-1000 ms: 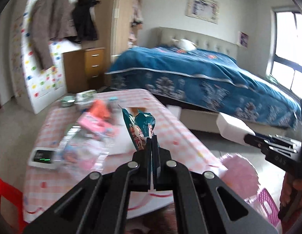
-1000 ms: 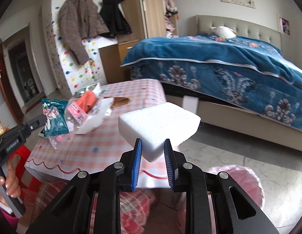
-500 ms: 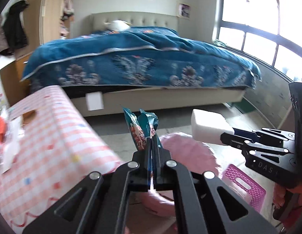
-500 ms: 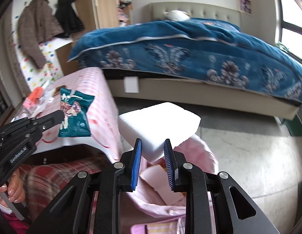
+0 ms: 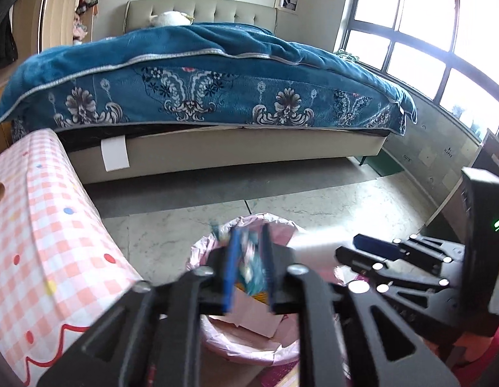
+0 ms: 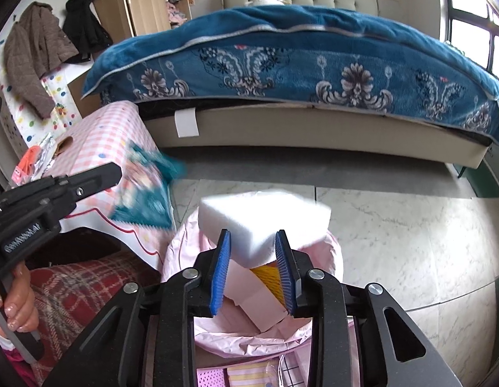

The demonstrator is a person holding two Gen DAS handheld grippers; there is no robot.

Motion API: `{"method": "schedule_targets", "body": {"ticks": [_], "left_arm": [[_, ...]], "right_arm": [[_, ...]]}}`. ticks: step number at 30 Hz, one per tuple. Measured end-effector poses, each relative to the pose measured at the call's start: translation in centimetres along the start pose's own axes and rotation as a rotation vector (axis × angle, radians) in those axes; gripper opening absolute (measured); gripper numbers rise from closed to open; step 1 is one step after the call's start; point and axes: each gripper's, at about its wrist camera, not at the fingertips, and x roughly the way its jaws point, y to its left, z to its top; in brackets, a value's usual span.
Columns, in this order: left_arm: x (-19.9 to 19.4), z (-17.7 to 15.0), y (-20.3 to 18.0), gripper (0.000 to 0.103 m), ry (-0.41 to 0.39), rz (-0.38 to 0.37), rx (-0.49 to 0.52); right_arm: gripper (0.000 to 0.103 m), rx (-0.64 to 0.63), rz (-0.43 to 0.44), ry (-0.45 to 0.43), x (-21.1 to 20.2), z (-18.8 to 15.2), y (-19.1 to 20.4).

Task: Collect trash
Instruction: 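Carry both items over the pink bin and open both tools, then bring both tools back over the table, then grasp the clear doll-print plastic bag with the left tool and lift it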

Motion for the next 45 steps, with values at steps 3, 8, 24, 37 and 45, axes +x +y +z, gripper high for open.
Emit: {"method": "schedule_targets", "body": {"ticks": [3,8,24,37,45], "left_arm": [[-0.5,-0.1,0.6,0.031,-0.004,0.019,-0.012],[-3.3,-0.2,2.5,0.038,-0.037,0.103,-0.053],[-17.0,-4.4,10.0,0.055,-0.160,0.365,-0.186],[-24.7,-10.6,20.0,0.065,-0.146,0.636,-0.407],[-24.9,-12.5,25.1,0.085,-0.094,0.686,-0.490]], "right_arm": [[0.039,0.006,-0.008,0.013,0.2,-0.2,0.1],[0.040,0.024,-0.017,-0.025,-1.3,0.3,0.5],[0.040,-0.177,0.154,-0.123,-6.1,3.5,11.9],[0.040,-0.374,0.308,-0.113,-5.3,3.8,24.9],[0.053,-0.429,0.360,-0.094,-3.8,3.5,29.6]]}}
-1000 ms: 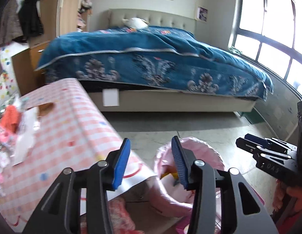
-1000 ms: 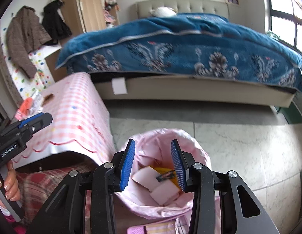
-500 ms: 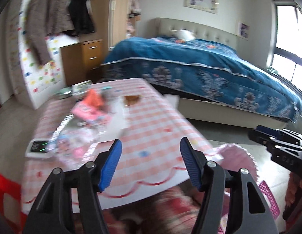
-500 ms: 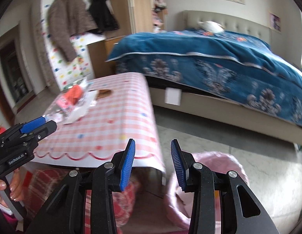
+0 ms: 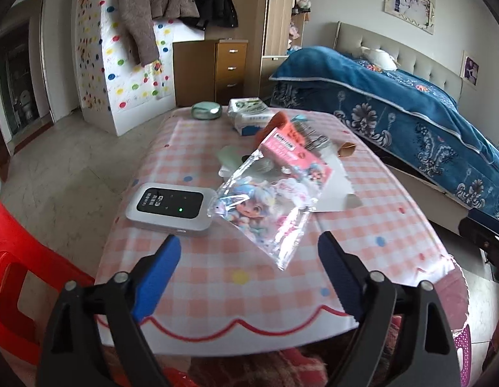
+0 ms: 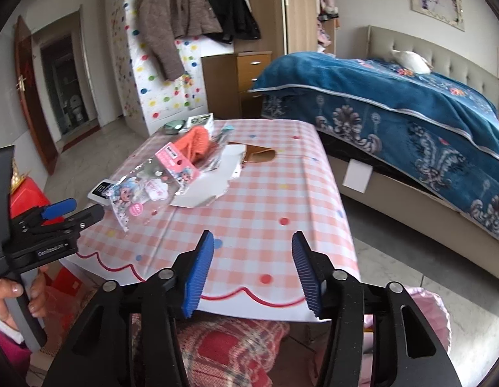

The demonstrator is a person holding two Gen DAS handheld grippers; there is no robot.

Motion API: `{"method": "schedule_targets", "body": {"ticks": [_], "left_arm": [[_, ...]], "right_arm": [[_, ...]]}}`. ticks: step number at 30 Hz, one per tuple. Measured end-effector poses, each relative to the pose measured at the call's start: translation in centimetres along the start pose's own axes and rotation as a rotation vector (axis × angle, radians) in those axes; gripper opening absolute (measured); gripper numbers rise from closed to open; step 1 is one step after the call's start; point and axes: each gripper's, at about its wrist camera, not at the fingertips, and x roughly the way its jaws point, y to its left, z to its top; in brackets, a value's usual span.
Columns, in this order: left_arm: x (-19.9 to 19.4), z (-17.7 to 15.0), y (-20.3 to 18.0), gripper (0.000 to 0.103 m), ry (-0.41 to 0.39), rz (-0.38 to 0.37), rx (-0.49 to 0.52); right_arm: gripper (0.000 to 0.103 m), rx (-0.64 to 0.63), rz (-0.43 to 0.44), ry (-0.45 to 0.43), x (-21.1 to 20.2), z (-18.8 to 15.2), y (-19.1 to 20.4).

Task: Collect trash
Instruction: 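Grasp the clear doll-print plastic bag with the left tool and lift it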

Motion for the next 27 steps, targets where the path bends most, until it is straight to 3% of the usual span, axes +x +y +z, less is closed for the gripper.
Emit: {"method": "schedule_targets", "body": {"ticks": [4,10,21,27], "left_arm": [[1.8,0.0,0.4,0.084,0.049,-0.022,-0.022],[3.4,-0.5,0.3,0.066,0.094,-0.060,-0.049],[6.1,1.5,-0.1,0.058,0.092,-0.115,-0.086],[4.7,2.1,-1.1,0.025,0.035,-0.146,-0.063]], "right_arm": [[0.053,-0.001,0.001,0.012,1.1,0.2,0.0],[0.053,0.011,0.000,0.038,2.7,0.2,-0.5],[0.053,0.004,0.000,0.058,3.5,-0.2,-1.4],[0.053,0.006,-0.003,0.054,3.0,-0.4,-1.5]]}}
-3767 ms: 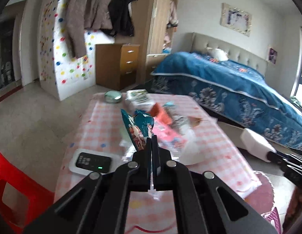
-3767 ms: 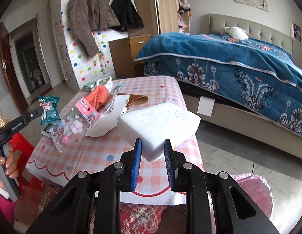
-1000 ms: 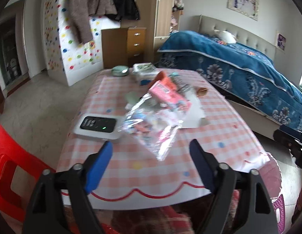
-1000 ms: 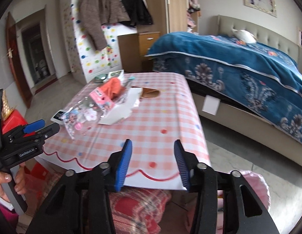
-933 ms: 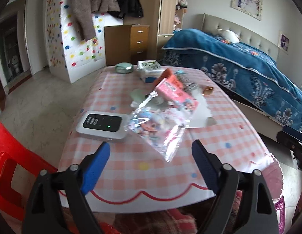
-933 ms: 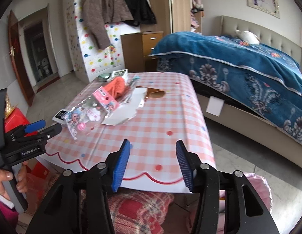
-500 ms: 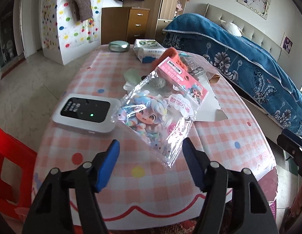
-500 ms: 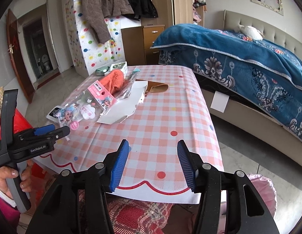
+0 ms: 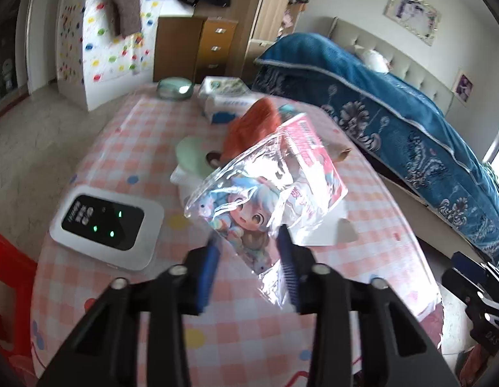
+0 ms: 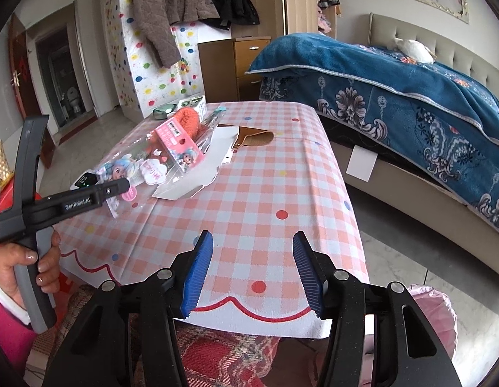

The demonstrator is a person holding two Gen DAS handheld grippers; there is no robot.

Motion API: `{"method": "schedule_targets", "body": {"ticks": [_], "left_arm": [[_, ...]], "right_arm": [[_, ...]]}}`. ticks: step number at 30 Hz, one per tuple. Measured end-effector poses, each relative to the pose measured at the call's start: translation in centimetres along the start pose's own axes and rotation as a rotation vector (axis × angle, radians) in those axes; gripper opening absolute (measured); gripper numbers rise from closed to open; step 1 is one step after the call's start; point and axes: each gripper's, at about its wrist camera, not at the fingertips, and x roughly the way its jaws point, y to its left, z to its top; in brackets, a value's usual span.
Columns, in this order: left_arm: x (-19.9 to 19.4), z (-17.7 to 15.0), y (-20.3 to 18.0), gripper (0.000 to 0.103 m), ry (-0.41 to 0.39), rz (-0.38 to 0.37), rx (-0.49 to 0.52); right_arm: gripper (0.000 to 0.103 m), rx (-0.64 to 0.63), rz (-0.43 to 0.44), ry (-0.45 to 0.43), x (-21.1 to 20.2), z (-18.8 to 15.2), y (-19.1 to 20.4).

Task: Collect trash
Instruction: 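Grasp the clear doll-print plastic bag with the left tool and lift it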

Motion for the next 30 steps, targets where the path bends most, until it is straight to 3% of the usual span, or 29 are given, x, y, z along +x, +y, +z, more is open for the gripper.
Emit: {"method": "schedule_targets", "body": {"ticks": [2,7,10,13,17,22,30], "left_arm": [[-1.1,-0.1,-0.5,0.010,-0.035,0.006,0.026],[-5.8,-0.8,-0.4,0.008,-0.181,0.075,0.033],[-7.3,-2.0,0.0,0.008,-0.237,0.167,0.031],[-6.1,-3.3,-0.3,0.011,-0.188,0.210,0.076],[-4.7,-4.4,-0.3,0.011,-0.115,0.149,0.071],[-4.3,-4.4,-0.2,0.014,-0.097,0.065,0.090],[-2.2,-3.3,-1.2,0.016,-0.023,0.071,0.120]], "right_arm": [[0.053,0.002,0.000,-0.007,-0.3,0.0,0.0],[0.053,-0.004,0.010,-0.022,-1.0,-0.1,0.3],[0.053,-0.008,0.016,-0.027,-1.1,0.0,0.6],[0.053,-0.014,0.024,-0.029,-1.1,0.1,1.0],[0.053,-0.026,0.029,-0.027,-1.2,0.0,1.6],[0.053,-0.023,0.021,-0.021,-1.1,-0.1,1.5],[0.053,-0.021,0.023,-0.017,-1.1,-0.3,1.2]]}}
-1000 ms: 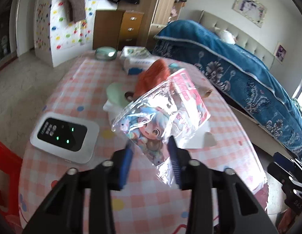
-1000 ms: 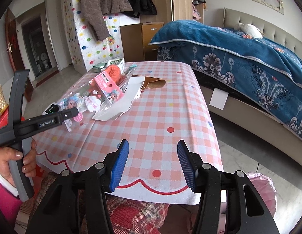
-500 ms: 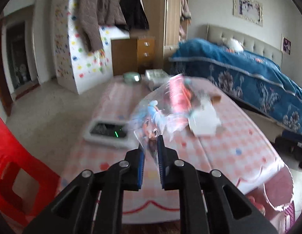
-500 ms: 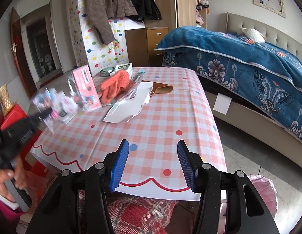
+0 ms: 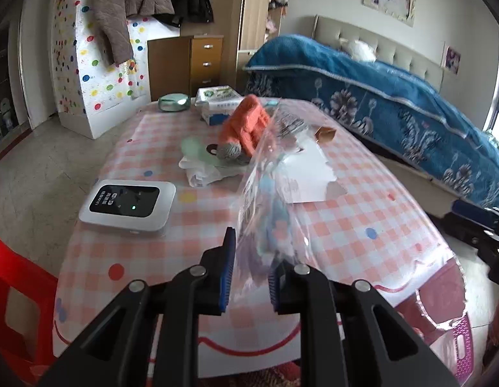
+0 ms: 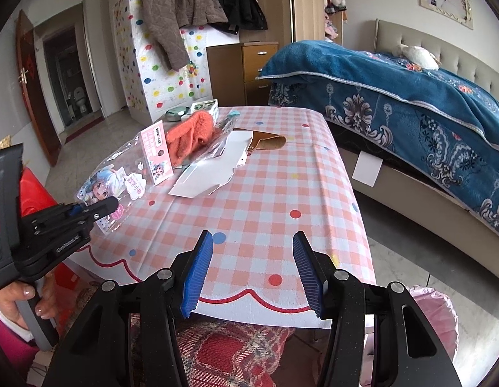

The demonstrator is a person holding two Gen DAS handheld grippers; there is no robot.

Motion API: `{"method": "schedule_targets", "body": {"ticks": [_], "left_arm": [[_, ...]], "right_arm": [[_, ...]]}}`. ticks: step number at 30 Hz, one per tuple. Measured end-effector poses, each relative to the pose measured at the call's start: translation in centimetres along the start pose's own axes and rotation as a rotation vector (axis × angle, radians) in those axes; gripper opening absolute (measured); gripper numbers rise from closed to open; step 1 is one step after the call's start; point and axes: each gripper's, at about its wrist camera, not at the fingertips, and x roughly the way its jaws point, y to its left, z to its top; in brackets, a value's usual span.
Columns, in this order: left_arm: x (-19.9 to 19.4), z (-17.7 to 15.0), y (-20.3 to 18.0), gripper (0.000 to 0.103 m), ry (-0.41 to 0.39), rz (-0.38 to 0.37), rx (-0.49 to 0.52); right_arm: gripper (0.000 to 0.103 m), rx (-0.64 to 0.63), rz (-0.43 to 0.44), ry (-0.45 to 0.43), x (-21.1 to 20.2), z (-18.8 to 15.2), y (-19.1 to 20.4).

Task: Collect trash
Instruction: 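Grasp the clear doll-print plastic bag with the left tool and lift it, then grasp the white milk carton with the right tool while the left tool holds the bag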

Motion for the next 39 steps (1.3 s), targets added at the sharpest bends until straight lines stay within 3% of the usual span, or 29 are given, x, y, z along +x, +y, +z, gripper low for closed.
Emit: {"method": "schedule_targets", "body": {"ticks": [5,13,18,25,28,32,35,37,39], "left_arm": [[-0.2,0.2,-0.5,0.004,-0.002,-0.009,0.028],[-4.7,0.9,0.6,0.002,-0.138,-0.023,-0.008],[-6.3,2.3,2.5,0.002,-0.196,0.049,-0.046],[-5.0,4.4,4.8,0.002,-0.178,0.101,-0.078],[-4.1,5.2,5.5,0.002,-0.169,0.112,-0.085],[-3.0,6.5,7.0,0.002,-0.163,0.128,-0.102],[-1.4,7.8,8.6,0.002,-0.152,0.144,-0.121],[-0.5,8.6,9.5,0.002,-0.143,0.153,-0.133],[0.8,9.5,10.5,0.002,-0.135,0.160,-0.139]], "right_arm": [[0.053,0.001,-0.001,0.003,0.1,-0.1,-0.1],[0.053,-0.004,0.009,-0.020,0.2,0.6,0.1],[0.053,-0.018,0.026,-0.026,0.9,2.1,0.6],[0.052,-0.051,0.048,-0.057,2.7,5.7,2.5],[0.038,-0.049,0.069,-0.045,4.3,7.6,3.2],[0.038,-0.088,0.092,-0.040,5.9,10.1,4.6],[0.041,-0.119,0.109,-0.046,8.1,12.3,5.8],[0.062,-0.133,0.114,-0.050,9.8,13.6,6.6],[0.073,-0.158,0.116,-0.051,12.6,15.3,7.9]]}}
